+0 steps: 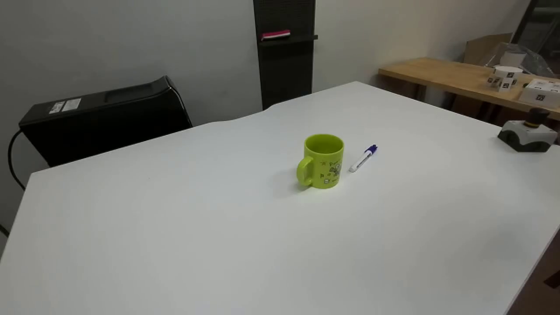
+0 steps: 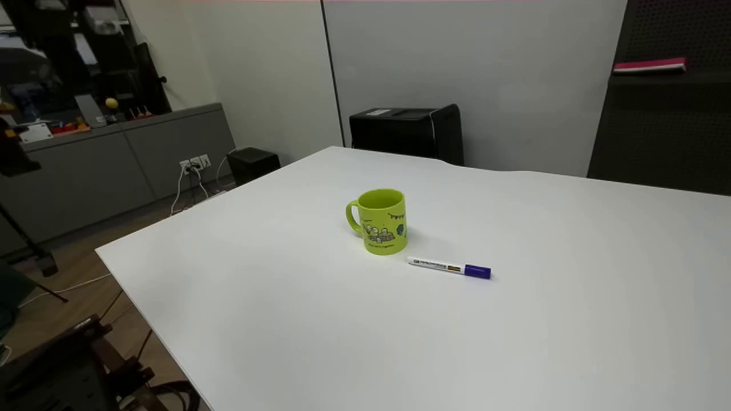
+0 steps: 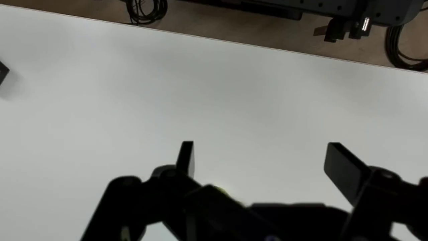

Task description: Pick up the pen and place it in the green cup.

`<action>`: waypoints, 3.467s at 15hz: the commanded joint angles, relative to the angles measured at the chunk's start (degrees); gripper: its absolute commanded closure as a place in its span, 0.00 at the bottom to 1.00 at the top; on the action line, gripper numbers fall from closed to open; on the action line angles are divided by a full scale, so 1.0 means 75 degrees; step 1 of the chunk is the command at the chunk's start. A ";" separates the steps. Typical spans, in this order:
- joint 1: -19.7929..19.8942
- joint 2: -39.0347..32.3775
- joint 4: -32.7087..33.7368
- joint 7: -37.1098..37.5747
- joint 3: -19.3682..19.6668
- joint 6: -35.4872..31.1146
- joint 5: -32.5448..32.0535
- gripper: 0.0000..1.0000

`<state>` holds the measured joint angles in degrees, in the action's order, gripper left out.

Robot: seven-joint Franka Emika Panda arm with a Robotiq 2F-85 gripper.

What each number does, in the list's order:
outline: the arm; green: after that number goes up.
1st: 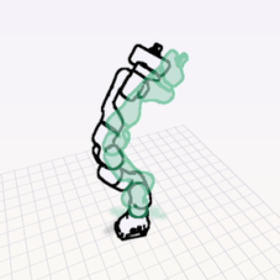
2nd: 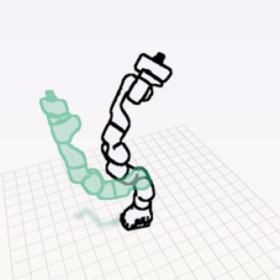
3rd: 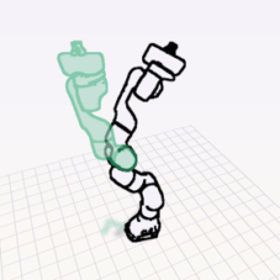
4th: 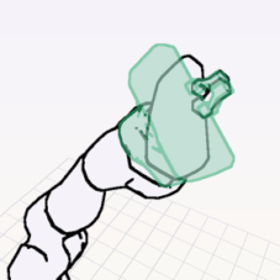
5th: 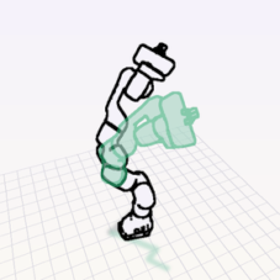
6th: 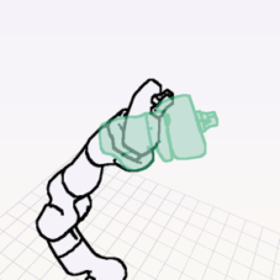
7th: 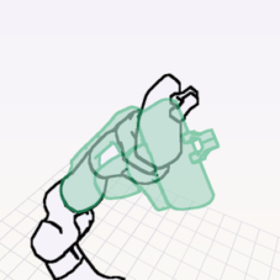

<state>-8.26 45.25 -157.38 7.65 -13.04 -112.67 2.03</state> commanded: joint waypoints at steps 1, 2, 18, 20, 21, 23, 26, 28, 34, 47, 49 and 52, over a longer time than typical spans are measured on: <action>0.0266 -0.0360 0.0353 -0.0077 0.0315 -0.0219 -0.0265 0.00; 0.0349 -0.0449 0.0445 -0.0119 0.0422 -0.0333 -0.0311 0.00; 0.1538 -0.3249 0.2356 0.0344 0.1265 -0.2367 -0.0239 0.00; 0.1532 -0.3535 0.2470 0.0234 0.1397 -0.2453 -0.0183 0.00; 0.1543 -0.3674 0.2501 0.0224 0.1448 -0.2512 -0.0200 0.00; 0.1545 -0.3965 0.2562 0.0171 0.1553 -0.2621 -0.0199 0.00; 0.1579 -0.4347 0.2638 0.0169 0.1677 -0.2759 -0.0245 0.00; 0.1594 -0.4564 0.2696 0.0168 0.1759 -0.2783 -0.0248 0.00; 0.1560 -0.4508 0.2479 0.0161 0.1803 -0.2828 -0.0269 0.00; 0.1936 -0.5605 0.3488 0.1577 0.2038 -0.2908 -0.0206 0.00; 0.2006 -0.6001 0.3869 0.2160 0.2126 -0.2844 -0.0241 0.00; 0.1995 -0.6597 0.4464 0.3114 0.2270 -0.2767 -0.0233 0.00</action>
<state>6.96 1.15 -130.17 23.19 3.17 -134.83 0.25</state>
